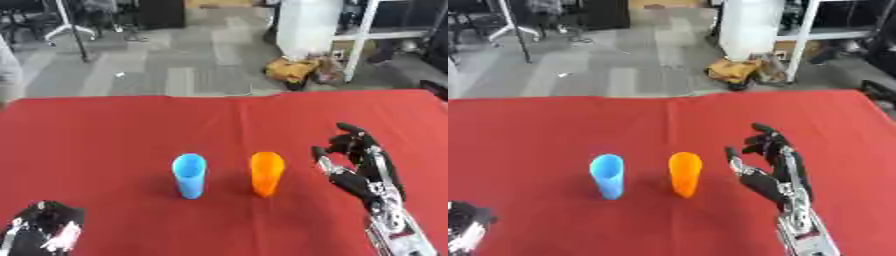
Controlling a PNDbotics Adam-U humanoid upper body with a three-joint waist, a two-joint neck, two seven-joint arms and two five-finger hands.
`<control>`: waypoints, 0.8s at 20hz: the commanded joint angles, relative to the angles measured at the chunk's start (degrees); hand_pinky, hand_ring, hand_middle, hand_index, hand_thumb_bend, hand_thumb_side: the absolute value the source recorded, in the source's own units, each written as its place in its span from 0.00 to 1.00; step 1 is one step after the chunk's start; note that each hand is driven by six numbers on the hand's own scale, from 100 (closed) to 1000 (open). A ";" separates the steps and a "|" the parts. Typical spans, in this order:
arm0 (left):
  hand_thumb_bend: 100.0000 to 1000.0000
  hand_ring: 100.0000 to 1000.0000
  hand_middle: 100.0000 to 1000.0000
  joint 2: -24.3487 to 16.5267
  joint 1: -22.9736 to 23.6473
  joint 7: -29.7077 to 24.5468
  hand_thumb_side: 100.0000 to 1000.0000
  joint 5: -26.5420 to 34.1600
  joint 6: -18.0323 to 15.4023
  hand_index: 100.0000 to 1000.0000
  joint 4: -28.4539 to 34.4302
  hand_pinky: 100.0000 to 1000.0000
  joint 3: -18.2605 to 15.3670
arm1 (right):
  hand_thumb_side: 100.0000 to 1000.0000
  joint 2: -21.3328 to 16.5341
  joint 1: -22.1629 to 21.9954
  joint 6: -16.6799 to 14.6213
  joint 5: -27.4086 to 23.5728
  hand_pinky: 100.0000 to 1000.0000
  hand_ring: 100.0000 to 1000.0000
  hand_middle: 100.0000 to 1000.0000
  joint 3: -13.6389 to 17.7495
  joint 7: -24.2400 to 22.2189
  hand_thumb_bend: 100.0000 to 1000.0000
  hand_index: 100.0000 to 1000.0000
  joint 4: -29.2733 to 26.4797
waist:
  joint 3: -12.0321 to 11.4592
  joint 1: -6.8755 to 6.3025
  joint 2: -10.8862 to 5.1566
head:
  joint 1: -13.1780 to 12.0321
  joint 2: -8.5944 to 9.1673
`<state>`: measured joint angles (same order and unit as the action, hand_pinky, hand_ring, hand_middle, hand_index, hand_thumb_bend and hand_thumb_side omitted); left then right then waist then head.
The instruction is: Pour the contents of one cup into another cup.
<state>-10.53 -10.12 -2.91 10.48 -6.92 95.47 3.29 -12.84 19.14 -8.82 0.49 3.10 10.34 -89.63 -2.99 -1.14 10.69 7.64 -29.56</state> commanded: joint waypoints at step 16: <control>0.30 0.35 0.37 -2.70 -2.50 -2.07 0.00 -0.84 -0.17 0.50 0.84 0.60 2.05 | 0.12 -3.28 3.43 -0.90 2.43 0.77 0.64 0.64 -2.40 -9.71 0.42 0.90 7.54 | 0.01 -0.18 -0.86 | 0.51 0.39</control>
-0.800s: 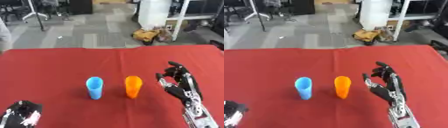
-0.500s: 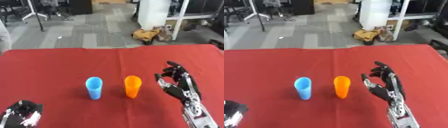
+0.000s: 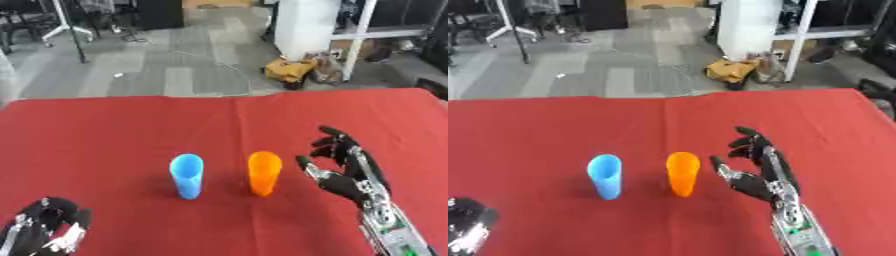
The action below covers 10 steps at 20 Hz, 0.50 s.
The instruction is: Pour the contents of one cup into another cup.
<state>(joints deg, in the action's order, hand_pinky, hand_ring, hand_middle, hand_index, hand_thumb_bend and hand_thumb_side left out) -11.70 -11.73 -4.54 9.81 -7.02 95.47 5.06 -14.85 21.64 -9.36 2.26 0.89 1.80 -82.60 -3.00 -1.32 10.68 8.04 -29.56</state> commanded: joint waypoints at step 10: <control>0.30 0.35 0.37 -1.84 -1.80 -1.54 0.00 -0.38 -0.05 0.50 0.76 0.60 1.44 | 0.15 -1.35 3.39 -1.00 4.27 0.83 0.69 0.70 -0.76 -2.15 0.46 0.94 4.30 | -0.03 0.04 -1.01 | 0.32 0.44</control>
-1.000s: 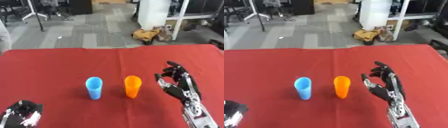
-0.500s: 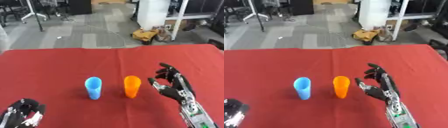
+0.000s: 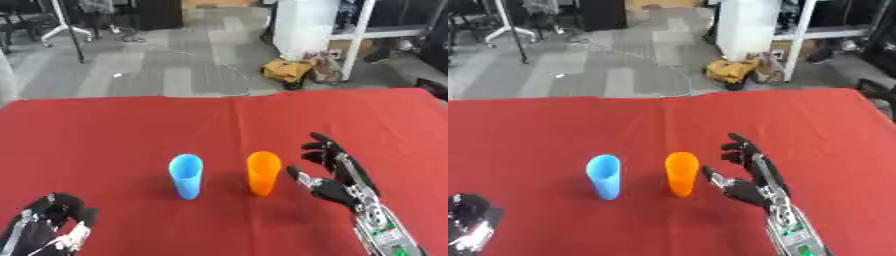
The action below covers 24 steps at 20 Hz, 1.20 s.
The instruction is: Pour the contents of one cup into another cup.
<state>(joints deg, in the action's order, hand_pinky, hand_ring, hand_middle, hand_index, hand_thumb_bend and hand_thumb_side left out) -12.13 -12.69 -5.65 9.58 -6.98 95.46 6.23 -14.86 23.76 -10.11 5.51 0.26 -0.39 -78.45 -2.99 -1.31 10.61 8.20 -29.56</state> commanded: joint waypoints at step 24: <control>0.31 0.34 0.37 -1.36 -0.63 -1.34 0.00 -0.48 -0.04 0.50 0.84 0.60 1.10 | 0.12 0.34 7.67 -2.16 5.65 0.81 0.63 0.63 -4.34 -3.14 0.47 0.92 8.30 | -0.35 -0.21 -1.24 | 0.58 0.21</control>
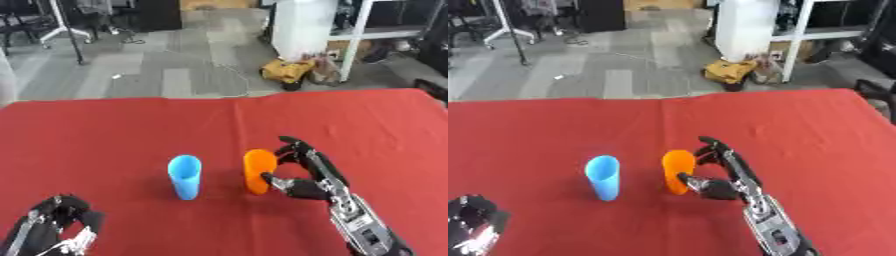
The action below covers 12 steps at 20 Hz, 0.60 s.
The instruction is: Pour the contents of one cup into another cup.
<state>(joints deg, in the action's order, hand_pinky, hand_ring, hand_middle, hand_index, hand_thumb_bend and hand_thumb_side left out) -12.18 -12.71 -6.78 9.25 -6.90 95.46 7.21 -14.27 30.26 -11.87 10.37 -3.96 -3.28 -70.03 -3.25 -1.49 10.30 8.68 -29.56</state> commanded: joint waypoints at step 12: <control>0.32 0.34 0.37 -1.28 -0.48 -0.38 0.00 -0.14 -0.08 0.50 0.83 0.60 0.32 | 0.13 0.60 2.58 -1.05 2.19 0.82 0.63 0.63 -1.77 -1.99 0.48 0.92 0.91 | -0.15 -0.19 -1.02 | 0.28 0.17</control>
<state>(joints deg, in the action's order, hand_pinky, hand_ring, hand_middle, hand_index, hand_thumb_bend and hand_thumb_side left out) -12.18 -12.69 -6.93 9.25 -6.93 95.46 7.51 -13.31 31.70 -12.74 12.05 -5.52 -4.84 -68.75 -3.31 -1.69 10.24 8.77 -29.57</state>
